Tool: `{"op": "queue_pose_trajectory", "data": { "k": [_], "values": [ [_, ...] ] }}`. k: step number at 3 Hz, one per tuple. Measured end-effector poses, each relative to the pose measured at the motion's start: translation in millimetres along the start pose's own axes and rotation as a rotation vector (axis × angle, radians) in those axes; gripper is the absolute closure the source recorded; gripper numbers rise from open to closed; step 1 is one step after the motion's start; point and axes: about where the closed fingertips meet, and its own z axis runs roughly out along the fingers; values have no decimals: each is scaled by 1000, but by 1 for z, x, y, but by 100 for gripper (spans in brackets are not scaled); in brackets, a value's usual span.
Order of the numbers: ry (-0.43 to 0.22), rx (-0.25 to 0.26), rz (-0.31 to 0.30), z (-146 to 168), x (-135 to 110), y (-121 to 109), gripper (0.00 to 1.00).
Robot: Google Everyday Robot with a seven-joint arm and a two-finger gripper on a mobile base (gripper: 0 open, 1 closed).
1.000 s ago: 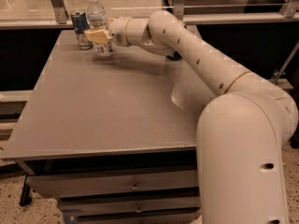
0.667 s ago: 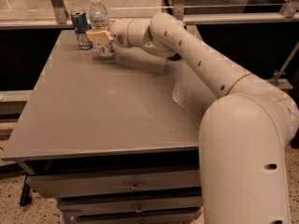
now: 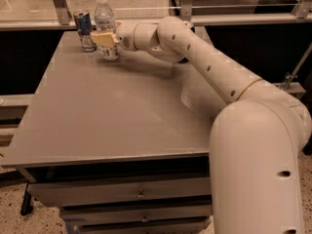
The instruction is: Move blue plastic bottle near redbull can
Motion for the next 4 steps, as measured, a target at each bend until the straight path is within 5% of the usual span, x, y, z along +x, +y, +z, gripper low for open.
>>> {"op": "queue_pose_trajectory", "data": {
  "k": [2, 3, 4],
  "values": [
    [-1, 0, 5, -1, 0, 0, 13],
    [0, -6, 14, 1, 4, 2, 0],
    [-5, -6, 4, -5, 3, 2, 0]
  ]
}}
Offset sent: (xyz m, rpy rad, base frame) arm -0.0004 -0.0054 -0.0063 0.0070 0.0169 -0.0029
